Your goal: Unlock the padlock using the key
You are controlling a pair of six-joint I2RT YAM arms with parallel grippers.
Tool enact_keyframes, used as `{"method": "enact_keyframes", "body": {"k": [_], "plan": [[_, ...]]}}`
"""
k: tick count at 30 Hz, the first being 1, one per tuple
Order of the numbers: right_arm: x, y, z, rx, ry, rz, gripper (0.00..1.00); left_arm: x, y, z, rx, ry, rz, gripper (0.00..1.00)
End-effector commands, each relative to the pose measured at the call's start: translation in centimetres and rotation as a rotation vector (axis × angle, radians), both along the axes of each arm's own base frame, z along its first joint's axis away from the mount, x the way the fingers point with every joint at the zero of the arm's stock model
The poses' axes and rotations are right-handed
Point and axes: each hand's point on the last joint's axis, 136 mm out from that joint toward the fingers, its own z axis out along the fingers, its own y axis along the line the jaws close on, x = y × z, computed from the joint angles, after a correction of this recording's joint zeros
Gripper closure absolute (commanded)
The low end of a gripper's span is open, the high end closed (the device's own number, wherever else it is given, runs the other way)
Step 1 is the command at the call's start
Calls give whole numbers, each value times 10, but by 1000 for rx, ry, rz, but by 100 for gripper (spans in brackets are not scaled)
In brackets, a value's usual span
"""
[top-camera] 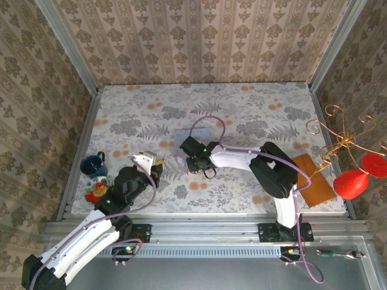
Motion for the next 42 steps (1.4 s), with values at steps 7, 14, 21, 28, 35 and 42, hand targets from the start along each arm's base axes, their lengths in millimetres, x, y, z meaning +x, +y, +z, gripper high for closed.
{"method": "enact_keyframes", "body": {"k": [7, 14, 21, 28, 35, 42], "plan": [[-25, -6, 7, 62, 7, 36, 60, -5, -17, -8, -26, 66, -73, 99], [-36, -18, 66, 180, -76, 29, 44, -29, -53, 4, -179, 176, -232, 100], [-73, -7, 139, 615, -180, 149, 46, -54, -89, 22, -376, 247, -376, 100], [-103, -3, 168, 822, -257, 303, 56, -76, -112, 56, -443, 207, -546, 100], [-125, -7, 192, 914, -336, 435, 69, -94, -119, 76, -472, 168, -677, 100], [-142, -15, 201, 922, -376, 521, 68, -107, -122, 87, -486, 139, -764, 100]]}}
